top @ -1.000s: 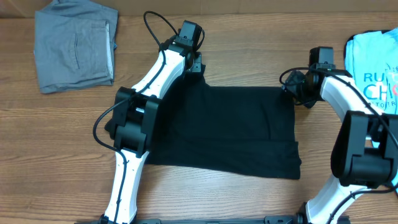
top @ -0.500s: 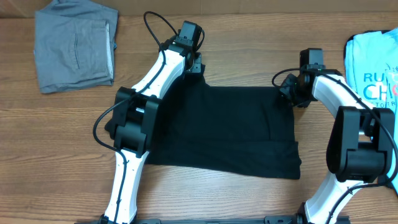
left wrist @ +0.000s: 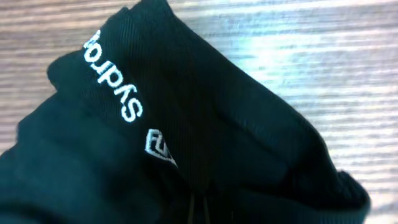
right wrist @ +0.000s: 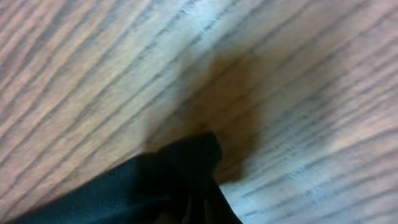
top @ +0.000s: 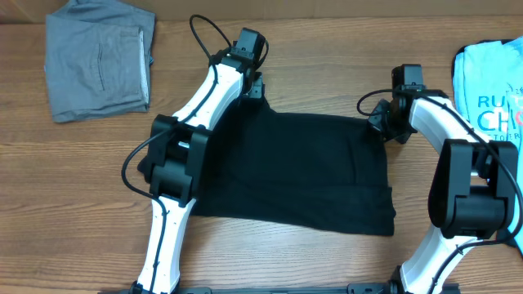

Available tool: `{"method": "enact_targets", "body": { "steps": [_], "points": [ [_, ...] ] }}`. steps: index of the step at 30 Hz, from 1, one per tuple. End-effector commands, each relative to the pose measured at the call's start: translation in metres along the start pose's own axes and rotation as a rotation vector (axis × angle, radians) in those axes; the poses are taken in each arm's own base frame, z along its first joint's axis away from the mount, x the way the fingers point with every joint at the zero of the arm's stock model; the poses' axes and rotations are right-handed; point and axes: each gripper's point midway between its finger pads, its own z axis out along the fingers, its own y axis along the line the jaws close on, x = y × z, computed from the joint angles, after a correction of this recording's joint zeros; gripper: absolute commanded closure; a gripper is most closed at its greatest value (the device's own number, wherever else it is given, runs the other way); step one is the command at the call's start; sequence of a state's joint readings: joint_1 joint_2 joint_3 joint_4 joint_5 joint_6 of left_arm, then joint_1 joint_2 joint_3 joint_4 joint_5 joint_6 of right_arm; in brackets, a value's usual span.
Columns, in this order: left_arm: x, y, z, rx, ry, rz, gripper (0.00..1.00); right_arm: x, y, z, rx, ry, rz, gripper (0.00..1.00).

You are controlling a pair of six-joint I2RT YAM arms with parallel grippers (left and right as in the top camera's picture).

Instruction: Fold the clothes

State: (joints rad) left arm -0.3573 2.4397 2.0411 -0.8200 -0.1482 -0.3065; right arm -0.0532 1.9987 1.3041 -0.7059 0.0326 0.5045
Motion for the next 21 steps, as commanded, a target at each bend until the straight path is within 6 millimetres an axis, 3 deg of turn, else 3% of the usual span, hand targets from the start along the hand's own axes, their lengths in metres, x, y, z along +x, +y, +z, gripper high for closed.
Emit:
{"method": "enact_targets", "body": {
  "steps": [1, 7, 11, 15, 21],
  "points": [
    [-0.030, 0.011, -0.058, -0.003, -0.087, -0.002, 0.96, -0.013, -0.009, -0.004, 0.043, -0.012, 0.041, 0.96],
    [-0.033, 0.021, -0.115, 0.004, -0.116, -0.011, 0.96, -0.019, -0.005, -0.029, 0.051, 0.001, 0.050, 0.96],
    [-0.020, 0.031, -0.144, -0.011, -0.082, -0.030, 0.96, -0.018, -0.006, -0.047, 0.050, -0.002, 0.091, 0.96],
    [0.001, 0.040, -0.161, -0.032, -0.011, -0.033, 0.96, -0.014, -0.008, -0.066, 0.046, 0.000, 0.094, 0.96],
    [0.041, 0.063, -0.166, -0.143, 0.142, -0.047, 0.96, -0.001, -0.016, -0.081, 0.068, 0.034, 0.095, 0.96]
  ]
}}
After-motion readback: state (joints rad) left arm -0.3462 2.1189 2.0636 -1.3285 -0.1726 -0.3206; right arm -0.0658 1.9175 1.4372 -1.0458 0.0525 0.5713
